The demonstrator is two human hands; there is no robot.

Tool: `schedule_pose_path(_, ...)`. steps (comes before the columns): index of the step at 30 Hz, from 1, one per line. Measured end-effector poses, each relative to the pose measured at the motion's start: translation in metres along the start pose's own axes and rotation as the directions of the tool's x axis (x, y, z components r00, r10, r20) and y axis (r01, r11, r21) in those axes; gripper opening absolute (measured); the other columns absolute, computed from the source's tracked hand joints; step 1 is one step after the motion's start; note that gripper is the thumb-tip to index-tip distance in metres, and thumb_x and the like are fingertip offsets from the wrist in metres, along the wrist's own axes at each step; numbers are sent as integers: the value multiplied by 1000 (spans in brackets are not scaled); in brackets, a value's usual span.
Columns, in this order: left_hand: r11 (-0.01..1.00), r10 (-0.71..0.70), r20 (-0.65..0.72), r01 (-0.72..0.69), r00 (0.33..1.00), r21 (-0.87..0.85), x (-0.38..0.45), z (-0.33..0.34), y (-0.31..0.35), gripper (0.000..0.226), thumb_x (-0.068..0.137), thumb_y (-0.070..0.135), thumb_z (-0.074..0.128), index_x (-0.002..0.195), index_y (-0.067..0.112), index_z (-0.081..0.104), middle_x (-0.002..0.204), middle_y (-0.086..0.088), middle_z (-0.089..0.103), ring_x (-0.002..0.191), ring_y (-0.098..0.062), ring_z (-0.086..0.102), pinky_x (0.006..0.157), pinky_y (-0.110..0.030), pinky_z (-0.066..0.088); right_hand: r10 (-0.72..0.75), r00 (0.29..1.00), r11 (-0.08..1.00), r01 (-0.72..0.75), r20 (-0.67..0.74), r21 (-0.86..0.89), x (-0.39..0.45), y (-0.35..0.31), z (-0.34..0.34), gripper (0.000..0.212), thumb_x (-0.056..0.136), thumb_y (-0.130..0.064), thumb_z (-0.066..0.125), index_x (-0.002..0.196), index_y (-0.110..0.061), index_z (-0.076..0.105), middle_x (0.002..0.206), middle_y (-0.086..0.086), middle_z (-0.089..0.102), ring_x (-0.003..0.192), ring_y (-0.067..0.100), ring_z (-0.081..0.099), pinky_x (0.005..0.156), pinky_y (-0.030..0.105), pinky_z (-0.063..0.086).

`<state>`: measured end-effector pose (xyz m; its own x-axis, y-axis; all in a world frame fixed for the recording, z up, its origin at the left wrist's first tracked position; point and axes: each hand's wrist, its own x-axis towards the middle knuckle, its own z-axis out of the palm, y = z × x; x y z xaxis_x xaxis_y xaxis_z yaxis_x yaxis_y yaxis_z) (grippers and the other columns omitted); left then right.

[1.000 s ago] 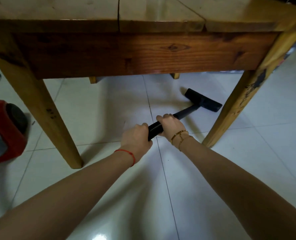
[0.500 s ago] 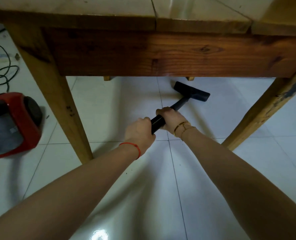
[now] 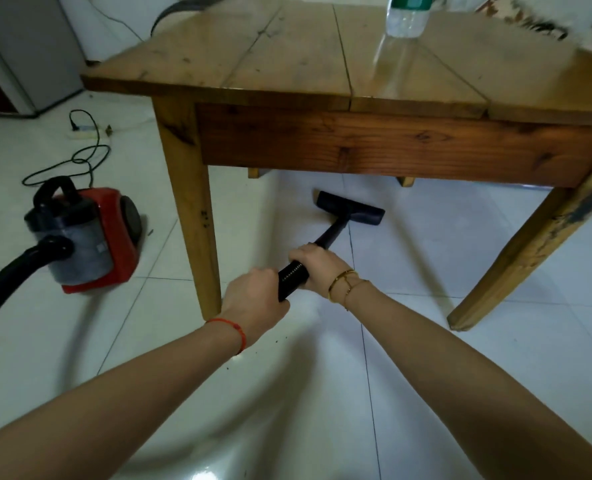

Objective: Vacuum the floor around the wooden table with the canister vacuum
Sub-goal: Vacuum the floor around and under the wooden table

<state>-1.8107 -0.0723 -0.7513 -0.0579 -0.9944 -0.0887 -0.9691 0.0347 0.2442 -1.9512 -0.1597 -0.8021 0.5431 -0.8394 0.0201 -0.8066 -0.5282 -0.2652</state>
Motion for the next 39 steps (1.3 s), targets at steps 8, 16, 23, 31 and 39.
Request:
schedule_pose_path(8,999,-46,1,46,999,21,-45,-26,-4,13,82,27,59,84,23,47,67,8,50,53,-9,48,42,-20,31,-50,998,996,48,27,78,-30,-45,-21,24,78,-13,72,95,-6,57,98,15,63,93,30,59,81,39,51)
schedule_pose_path(16,999,-32,-10,32,999,-5,-58,-45,10,11,79,30,59,82,24,50,72,7,54,58,-10,55,45,-21,38,-45,997,994,39,56,106,-48,-51,-54,30,75,-10,74,100,-4,58,101,18,65,95,34,61,79,38,51)
schedule_pose_path(23,999,-47,-16,47,999,1,-42,-43,-4,12,81,30,59,85,22,52,70,6,53,57,-10,54,45,-21,39,-61,996,995,56,67,79,-22,-51,-46,29,77,-11,73,100,-3,58,101,19,66,94,34,62,80,40,52)
schedule_pose_path(31,996,-77,-33,75,996,-46,0,-27,-33,11,82,27,57,86,19,50,71,2,51,60,-18,54,49,-24,39,-73,994,997,72,78,11,34,-42,-22,26,79,-8,68,103,-5,57,102,18,61,92,32,59,81,41,51)
schedule_pose_path(39,992,-101,-54,96,993,-79,40,-14,-50,18,84,26,59,96,13,54,71,2,47,61,-18,50,48,-24,36,-79,991,997,82,106,-16,76,-29,-12,28,78,-9,70,102,-5,57,103,15,60,92,30,58,79,34,49)
